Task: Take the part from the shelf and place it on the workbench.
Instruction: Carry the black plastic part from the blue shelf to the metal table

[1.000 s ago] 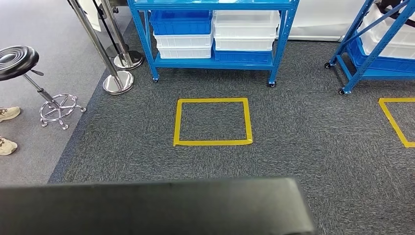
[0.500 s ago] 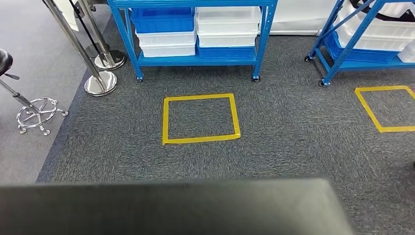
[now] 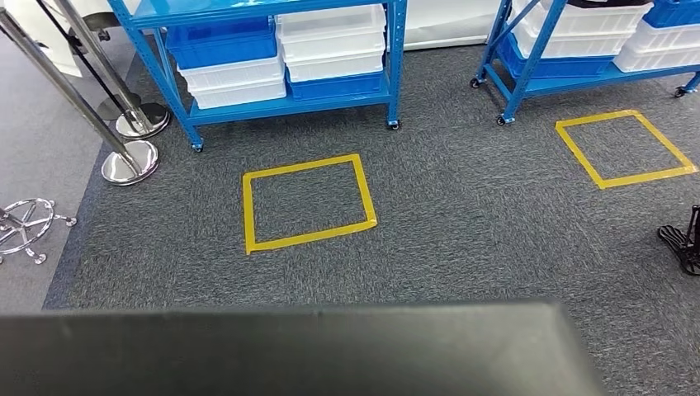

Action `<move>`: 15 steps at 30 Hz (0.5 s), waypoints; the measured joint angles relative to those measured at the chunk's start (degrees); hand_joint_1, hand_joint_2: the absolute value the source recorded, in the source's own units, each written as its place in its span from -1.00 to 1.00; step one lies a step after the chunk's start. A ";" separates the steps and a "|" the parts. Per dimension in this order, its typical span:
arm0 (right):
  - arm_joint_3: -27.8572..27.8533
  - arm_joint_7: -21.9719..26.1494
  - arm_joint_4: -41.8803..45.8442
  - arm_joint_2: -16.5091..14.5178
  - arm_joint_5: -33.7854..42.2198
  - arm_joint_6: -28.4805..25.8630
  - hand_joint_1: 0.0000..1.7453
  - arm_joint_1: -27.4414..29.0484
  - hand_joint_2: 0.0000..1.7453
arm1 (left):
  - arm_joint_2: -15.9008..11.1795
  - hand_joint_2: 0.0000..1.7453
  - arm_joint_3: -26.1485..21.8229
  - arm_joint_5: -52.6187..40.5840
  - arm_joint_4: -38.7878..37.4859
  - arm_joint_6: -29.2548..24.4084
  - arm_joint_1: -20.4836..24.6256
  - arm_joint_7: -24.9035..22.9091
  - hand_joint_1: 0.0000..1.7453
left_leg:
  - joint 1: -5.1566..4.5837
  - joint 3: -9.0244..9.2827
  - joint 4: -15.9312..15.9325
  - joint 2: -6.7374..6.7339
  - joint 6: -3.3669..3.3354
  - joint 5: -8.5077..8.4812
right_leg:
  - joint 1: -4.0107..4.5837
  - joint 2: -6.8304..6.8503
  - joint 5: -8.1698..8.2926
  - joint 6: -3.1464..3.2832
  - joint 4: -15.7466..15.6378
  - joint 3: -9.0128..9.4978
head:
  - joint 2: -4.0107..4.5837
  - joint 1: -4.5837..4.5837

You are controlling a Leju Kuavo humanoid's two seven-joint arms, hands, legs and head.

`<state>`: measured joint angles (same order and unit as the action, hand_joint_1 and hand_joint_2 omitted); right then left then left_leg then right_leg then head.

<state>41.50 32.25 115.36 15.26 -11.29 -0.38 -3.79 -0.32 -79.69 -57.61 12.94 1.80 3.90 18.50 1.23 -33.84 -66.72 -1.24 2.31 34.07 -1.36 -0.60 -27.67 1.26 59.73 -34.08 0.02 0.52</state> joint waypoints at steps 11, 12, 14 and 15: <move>0.12 0.75 0.67 0.04 -0.19 -0.29 1.00 -0.22 1.00 | -0.61 1.00 0.00 0.01 0.00 0.17 -0.08 0.86 -1.00 | -0.83 4.00 9.01 4.52 -3.85 -5.68 | 0.35 -6.62 1.38 -1.18 -0.48 -0.73 | 0.00 -0.01; 0.15 0.84 0.81 0.09 -0.19 -0.27 1.00 -0.30 1.00 | -0.70 1.00 0.00 0.02 0.00 0.23 0.13 1.10 -1.00 | -0.72 4.33 9.90 3.84 -3.83 -6.15 | 0.42 -6.01 1.30 -1.50 -0.43 -0.89 | 0.00 -0.01; 0.28 0.93 1.01 0.25 -0.25 -0.26 1.00 -0.78 1.00 | -0.73 1.00 0.00 0.02 0.00 0.33 0.39 1.45 -1.00 | -0.46 4.80 11.45 2.26 -3.88 -7.07 | 0.60 -2.97 -0.96 -1.93 2.51 -2.36 | 0.00 -0.02; 0.35 0.96 1.04 0.34 -0.29 -0.26 1.00 -1.02 1.00 | -0.72 1.00 0.00 0.02 0.00 0.32 0.35 1.55 -1.00 | -0.55 4.83 11.67 1.41 -3.90 -7.22 | 0.56 -1.32 -2.91 -2.16 5.64 -3.84 | 0.00 -0.02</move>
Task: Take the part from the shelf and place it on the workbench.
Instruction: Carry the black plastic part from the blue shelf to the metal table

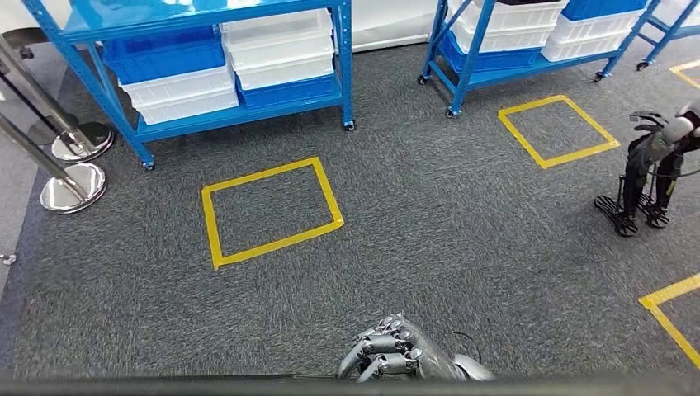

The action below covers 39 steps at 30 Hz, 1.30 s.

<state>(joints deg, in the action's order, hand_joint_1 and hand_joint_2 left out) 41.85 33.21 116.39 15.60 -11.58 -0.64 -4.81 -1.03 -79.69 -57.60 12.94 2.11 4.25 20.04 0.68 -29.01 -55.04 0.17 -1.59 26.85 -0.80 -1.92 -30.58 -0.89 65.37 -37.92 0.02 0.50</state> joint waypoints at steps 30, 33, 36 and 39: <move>-3.32 0.99 0.39 2.15 -4.04 -0.32 1.00 -0.57 1.00 | -1.09 1.00 0.00 -0.25 -0.02 -4.67 1.65 1.92 -1.00 | 0.11 -0.25 -0.91 0.61 0.30 0.70 | -0.32 -0.71 2.08 -0.47 -2.16 0.45 | -0.01 0.00; -3.67 0.53 0.34 2.79 -4.20 0.10 1.00 -0.85 1.00 | -1.10 1.00 0.01 -0.78 -0.02 -6.07 1.39 1.34 -1.00 | -0.24 -0.76 -1.11 -1.80 0.07 0.63 | -0.20 1.38 -2.68 -0.74 8.01 -4.18 | -0.01 0.00; -4.09 0.28 0.30 3.28 -4.40 0.48 1.00 -0.90 1.00 | -1.09 1.00 0.07 -1.22 -0.02 -7.44 1.53 0.83 -1.00 | -0.36 -0.98 -1.56 -3.91 0.22 0.87 | -0.15 2.42 0.56 -0.66 3.36 -0.89 | 0.00 0.00; -4.29 0.13 0.31 3.63 -4.60 0.54 1.00 -1.14 1.00 | -1.09 1.00 0.11 -1.25 -0.02 -7.67 1.72 0.69 -1.00 | -0.70 -0.94 -2.19 -5.35 0.88 1.44 | 0.43 4.87 3.33 0.32 -6.18 4.51 | -0.01 0.00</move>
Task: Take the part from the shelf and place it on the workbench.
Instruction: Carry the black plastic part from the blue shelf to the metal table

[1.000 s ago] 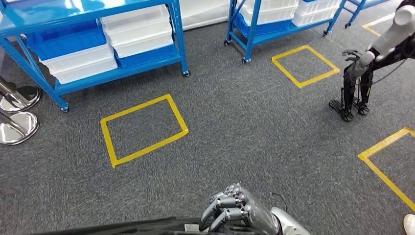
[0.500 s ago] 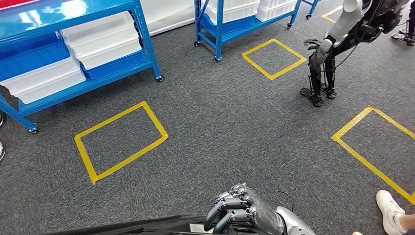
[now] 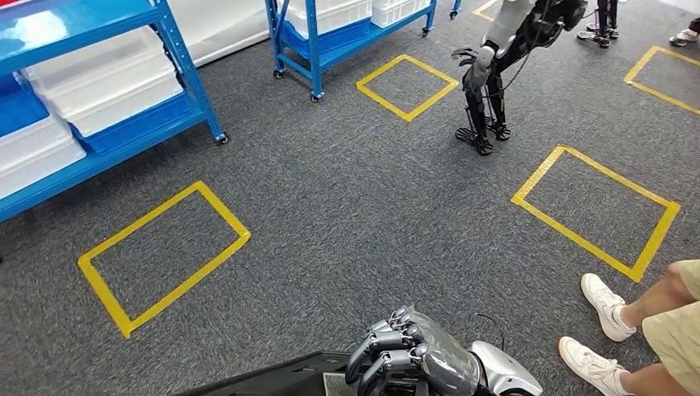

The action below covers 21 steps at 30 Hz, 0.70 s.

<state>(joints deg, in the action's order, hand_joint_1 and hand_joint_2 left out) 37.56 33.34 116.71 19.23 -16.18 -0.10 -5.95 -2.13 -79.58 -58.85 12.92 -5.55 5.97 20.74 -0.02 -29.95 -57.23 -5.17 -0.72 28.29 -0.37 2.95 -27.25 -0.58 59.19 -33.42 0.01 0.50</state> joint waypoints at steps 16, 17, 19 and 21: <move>-0.46 -0.27 0.26 0.99 0.08 -0.04 1.00 -0.86 1.00 | -0.14 1.00 -0.05 1.84 -0.02 -0.46 0.08 -0.64 -1.00 | 0.67 0.04 -1.02 9.02 0.85 0.75 | -0.25 -8.91 1.49 1.44 -0.50 -1.13 | 0.01 0.02; -0.66 -0.31 0.36 1.21 0.27 0.04 1.00 -0.86 1.00 | -0.18 1.00 -0.06 1.87 -0.02 -0.52 0.08 -0.76 -1.00 | 0.59 0.18 -0.74 9.00 0.65 0.85 | -0.33 -9.52 1.75 0.97 -0.58 -1.37 | 0.00 0.02; -0.99 -0.35 0.70 1.73 0.76 0.48 1.00 -0.75 1.00 | -0.20 1.00 -0.07 1.83 -0.02 -0.72 0.21 -1.05 -1.00 | 0.63 0.36 -0.12 7.74 0.07 0.36 | -0.39 -10.13 2.09 0.14 -0.75 -1.68 | 0.01 0.02; -1.15 -0.34 1.07 2.10 1.07 1.03 1.00 -0.74 1.00 | -0.12 1.00 -0.07 1.50 -0.02 -0.91 0.33 -1.25 -1.00 | 0.81 0.53 0.76 6.29 -0.71 -0.33 | -0.10 -7.66 0.29 -0.31 1.63 -2.90 | 0.01 0.01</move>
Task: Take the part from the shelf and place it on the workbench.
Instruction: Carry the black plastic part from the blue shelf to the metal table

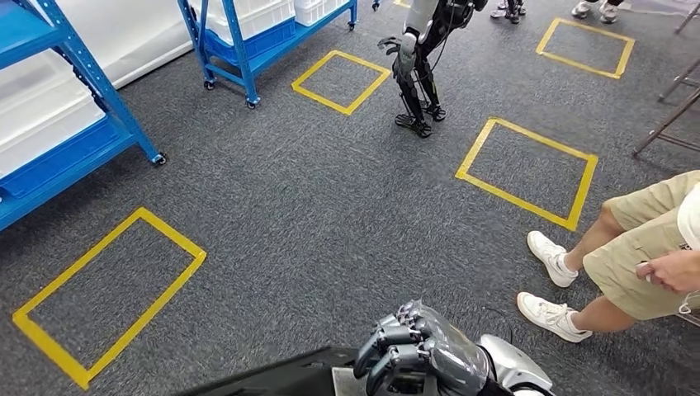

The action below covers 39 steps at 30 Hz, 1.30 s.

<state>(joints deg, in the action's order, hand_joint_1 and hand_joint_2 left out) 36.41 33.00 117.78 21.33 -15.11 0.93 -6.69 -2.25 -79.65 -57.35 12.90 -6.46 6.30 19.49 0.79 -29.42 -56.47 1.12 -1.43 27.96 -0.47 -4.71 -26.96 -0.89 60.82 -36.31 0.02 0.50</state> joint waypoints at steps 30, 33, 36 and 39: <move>-0.54 -1.61 2.40 0.93 3.04 -0.94 1.00 1.05 1.00 | -0.10 1.00 -0.39 0.70 -0.01 0.60 -0.91 -6.07 -1.00 | 0.00 -0.77 -1.20 0.60 0.10 0.50 | 0.09 -0.77 -0.11 0.16 -0.90 1.26 | 0.00 0.00; -0.74 -1.26 2.42 0.90 3.17 -0.99 1.00 1.10 1.00 | -0.13 1.00 -0.40 0.69 0.00 1.06 -1.16 -6.52 -1.00 | -0.23 -0.82 -0.79 -1.56 -0.64 0.17 | 0.13 3.75 -5.30 -0.21 8.22 -3.05 | 0.00 -0.01; -0.77 -0.61 2.42 0.85 2.95 -1.27 1.00 1.32 1.00 | -0.13 1.00 -0.42 0.67 -0.01 1.60 -1.38 -6.78 -1.00 | -0.51 -0.93 -0.82 -3.81 -0.65 0.26 | -0.17 4.48 -6.23 -0.44 13.22 -5.30 | 0.00 0.00; -0.76 0.08 2.67 0.56 2.27 -2.21 1.00 1.29 1.00 | -0.11 1.00 -0.42 0.42 -0.01 2.00 -1.22 -6.78 -1.00 | -0.75 -0.52 -0.92 -5.57 -0.29 0.66 | 0.06 6.85 -1.21 -0.05 2.47 0.80 | -0.01 0.00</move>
<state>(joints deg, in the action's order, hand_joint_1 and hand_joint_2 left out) 35.65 33.08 120.44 21.89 -12.84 -1.27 -5.40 -2.36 -80.06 -56.93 12.89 -4.47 5.07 12.70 0.05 -29.95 -57.39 -4.45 -1.72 28.63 -0.41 2.15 -28.16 -0.94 63.29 -35.51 0.02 0.50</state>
